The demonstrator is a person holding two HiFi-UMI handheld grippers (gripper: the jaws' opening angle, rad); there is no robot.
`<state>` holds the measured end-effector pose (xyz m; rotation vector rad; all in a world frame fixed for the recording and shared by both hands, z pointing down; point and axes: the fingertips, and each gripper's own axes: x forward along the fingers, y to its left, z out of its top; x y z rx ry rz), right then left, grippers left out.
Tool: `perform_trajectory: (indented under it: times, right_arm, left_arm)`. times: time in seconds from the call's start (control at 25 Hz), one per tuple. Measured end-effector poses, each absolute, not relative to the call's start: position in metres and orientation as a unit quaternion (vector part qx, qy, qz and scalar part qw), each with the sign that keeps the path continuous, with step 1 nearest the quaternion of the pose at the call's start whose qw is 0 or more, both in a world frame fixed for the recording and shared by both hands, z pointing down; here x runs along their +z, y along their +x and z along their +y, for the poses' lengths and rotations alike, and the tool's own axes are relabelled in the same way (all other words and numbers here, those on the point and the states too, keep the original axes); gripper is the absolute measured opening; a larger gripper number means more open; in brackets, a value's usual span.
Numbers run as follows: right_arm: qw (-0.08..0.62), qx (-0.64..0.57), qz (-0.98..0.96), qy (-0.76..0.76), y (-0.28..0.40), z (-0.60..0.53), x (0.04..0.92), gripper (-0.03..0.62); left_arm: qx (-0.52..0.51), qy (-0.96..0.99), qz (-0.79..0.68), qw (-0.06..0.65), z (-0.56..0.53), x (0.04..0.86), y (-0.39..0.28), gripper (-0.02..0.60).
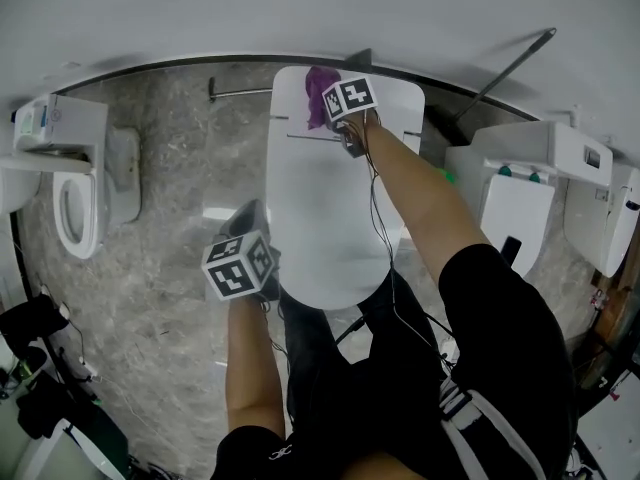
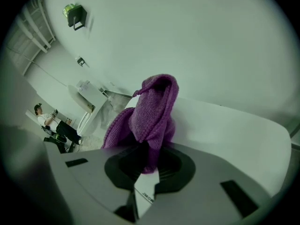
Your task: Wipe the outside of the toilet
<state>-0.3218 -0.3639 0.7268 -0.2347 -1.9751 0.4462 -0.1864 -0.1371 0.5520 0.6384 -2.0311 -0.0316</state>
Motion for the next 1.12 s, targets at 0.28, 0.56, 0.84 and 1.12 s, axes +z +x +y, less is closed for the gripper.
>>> perform_trajectory:
  times: [0.28,0.56,0.84,1.12]
  right_arm:
    - [0.530,0.198,-0.822,-0.071,-0.291,-0.414,0.730,0.043]
    - [0.529,0.215,-0.820,-0.037,-0.259,-0.460,0.731,0.044]
    - [0.524,0.227,-0.821,-0.016,-0.227,-0.510,0.734,0.044]
    - [0.515,0.246,-0.821,0.004,-0.202,-0.550,0.738,0.044]
  left_arm:
    - [0.011,0.281,-0.825,0.490,-0.172,0.556,-0.173,0.009]
    - [0.031,0.316,-0.814,0.487,-0.220,0.563,-0.162,0.009]
    - [0.046,0.354,-0.796,0.488,-0.273,0.572,-0.147,0.009]
    - [0.063,0.373,-0.791,0.481,-0.316,0.577,-0.139,0.009]
